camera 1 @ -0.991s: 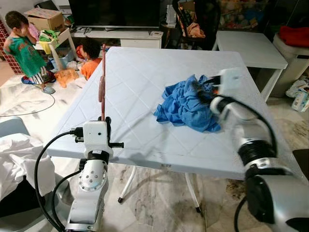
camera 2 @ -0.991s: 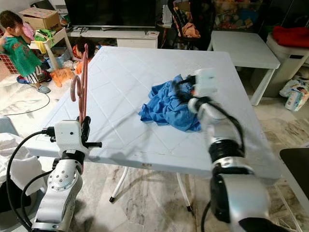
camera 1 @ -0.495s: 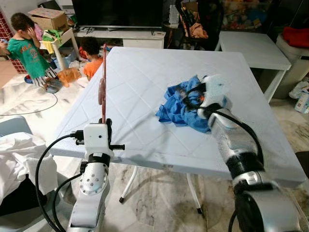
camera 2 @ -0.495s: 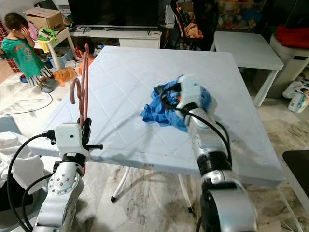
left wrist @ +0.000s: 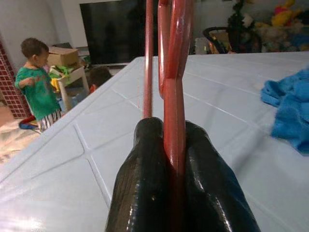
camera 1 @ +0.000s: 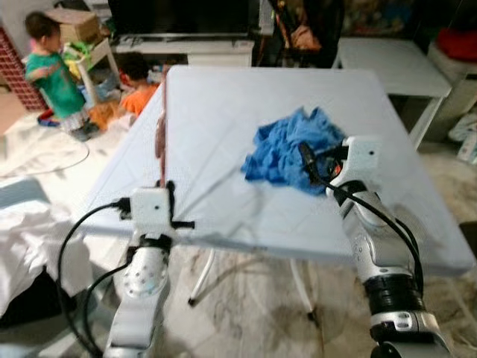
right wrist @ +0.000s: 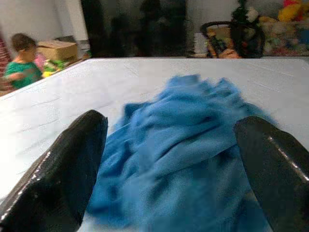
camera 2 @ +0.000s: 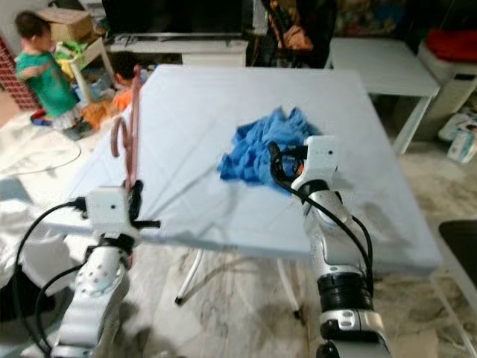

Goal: Hang hanger

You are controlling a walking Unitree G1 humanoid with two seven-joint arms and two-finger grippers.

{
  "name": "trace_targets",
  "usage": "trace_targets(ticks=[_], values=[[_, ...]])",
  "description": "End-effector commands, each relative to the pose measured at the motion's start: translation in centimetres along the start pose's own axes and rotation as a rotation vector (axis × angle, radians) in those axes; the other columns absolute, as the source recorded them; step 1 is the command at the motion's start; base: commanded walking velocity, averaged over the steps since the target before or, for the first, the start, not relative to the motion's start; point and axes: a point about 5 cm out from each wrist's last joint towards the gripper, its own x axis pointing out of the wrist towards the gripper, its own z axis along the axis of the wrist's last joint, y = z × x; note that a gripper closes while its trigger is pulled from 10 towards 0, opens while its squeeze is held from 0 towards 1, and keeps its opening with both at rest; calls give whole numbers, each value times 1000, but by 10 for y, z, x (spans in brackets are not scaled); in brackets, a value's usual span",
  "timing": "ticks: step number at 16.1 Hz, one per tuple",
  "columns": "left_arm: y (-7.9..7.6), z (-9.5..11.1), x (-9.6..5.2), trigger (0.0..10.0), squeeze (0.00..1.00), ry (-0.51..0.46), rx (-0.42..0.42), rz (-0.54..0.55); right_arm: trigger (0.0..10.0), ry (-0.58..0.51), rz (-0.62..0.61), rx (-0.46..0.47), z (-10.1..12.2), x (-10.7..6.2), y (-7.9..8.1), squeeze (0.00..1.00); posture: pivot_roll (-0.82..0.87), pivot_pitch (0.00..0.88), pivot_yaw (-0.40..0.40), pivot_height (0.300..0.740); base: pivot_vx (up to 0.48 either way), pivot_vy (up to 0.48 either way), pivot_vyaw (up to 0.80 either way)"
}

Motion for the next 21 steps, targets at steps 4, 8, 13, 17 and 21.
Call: trace_targets(ticks=[4, 8, 13, 17, 21], values=[[0, -6, -4, 10000, 0, 35, 9, 3, 10000, 17, 20, 22, 3, -3, 5, 0, -57, 0, 18, 740, -324, 0, 0], [2, -6, -3, 10000, 0, 38, 15, 2, 10000, 16, 30, 38, 5, -3, 8, 0, -57, 0, 19, 740, -280, 0, 0], [1, -7, -3, 10000, 0, 44, 21, -11, 10000, 47, 66, -14, 0, -7, 12, 0, -57, 0, 23, 740, -290, 0, 0], [4, -7, -3, 10000, 0, 50, -21, 5, 10000, 41, 67, -54, 0, -8, 8, 0, -58, 0, 20, 740, -70, 0, 0], [5, -9, -2, 10000, 0, 59, -12, -3, 10000, 49, 98, -95, 1, -7, 8, 0, -61, 0, 17, 740, 0, 0, 0]])
